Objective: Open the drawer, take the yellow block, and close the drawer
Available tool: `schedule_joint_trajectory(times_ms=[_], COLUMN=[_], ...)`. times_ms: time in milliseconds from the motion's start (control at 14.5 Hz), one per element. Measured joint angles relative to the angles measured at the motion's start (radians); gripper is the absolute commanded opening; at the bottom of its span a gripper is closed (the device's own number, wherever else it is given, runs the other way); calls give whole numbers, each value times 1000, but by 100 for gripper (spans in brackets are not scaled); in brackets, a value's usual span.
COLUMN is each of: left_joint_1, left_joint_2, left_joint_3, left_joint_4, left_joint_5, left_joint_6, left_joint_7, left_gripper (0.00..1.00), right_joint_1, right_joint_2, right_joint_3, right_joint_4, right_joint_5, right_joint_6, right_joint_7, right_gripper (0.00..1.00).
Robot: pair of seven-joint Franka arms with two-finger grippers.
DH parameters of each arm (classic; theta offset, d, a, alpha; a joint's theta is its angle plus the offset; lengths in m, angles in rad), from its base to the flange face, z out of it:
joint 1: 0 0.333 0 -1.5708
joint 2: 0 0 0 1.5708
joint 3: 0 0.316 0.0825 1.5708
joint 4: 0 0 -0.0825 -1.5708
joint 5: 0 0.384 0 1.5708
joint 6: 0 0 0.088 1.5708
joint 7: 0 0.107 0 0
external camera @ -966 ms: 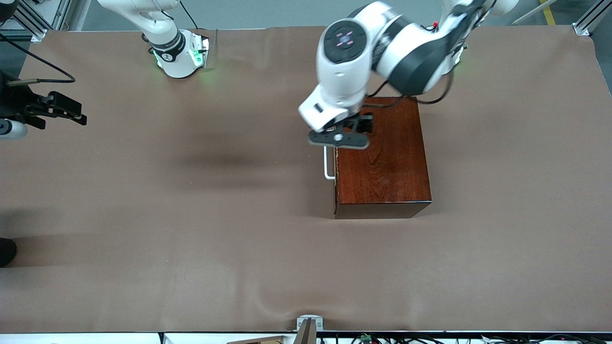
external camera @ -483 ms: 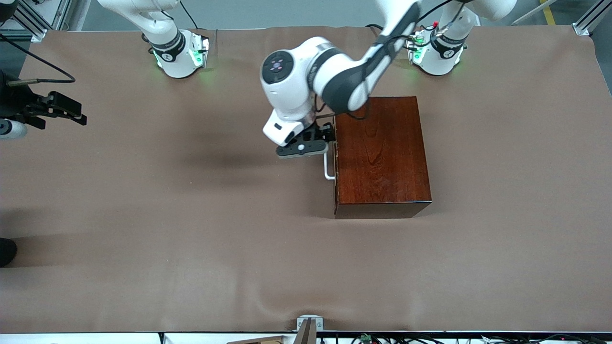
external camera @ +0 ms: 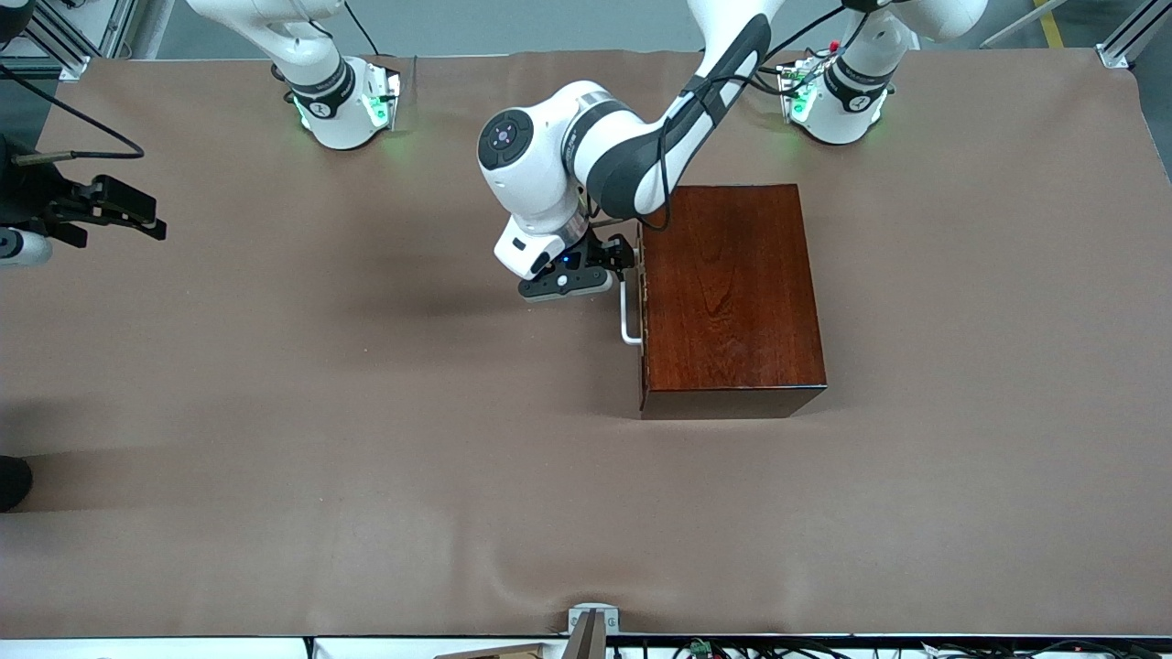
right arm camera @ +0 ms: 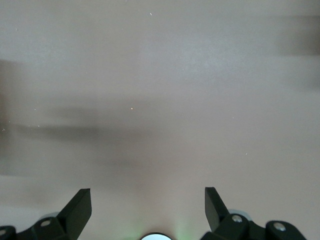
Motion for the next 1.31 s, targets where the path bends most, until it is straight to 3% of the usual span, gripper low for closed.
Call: schedule_joint_trajectory(times_ms=[1034, 1310], left_joint_1=[-1, -1], left_joint_2=[94, 95], left_joint_3=[2, 2], left_joint_4=[-4, -4], left_joint_5=[12, 12], left_joint_6=[-7, 56], left_joint_7=[-39, -77], left_gripper=[100, 100], right_joint_1=[0, 0], right_joint_2=[0, 0], right_joint_3=[0, 0], right_joint_4=[0, 0], right_joint_5=[0, 0], right_joint_6=[-3, -4], right_joint_7=[0, 0], right_gripper=[100, 100])
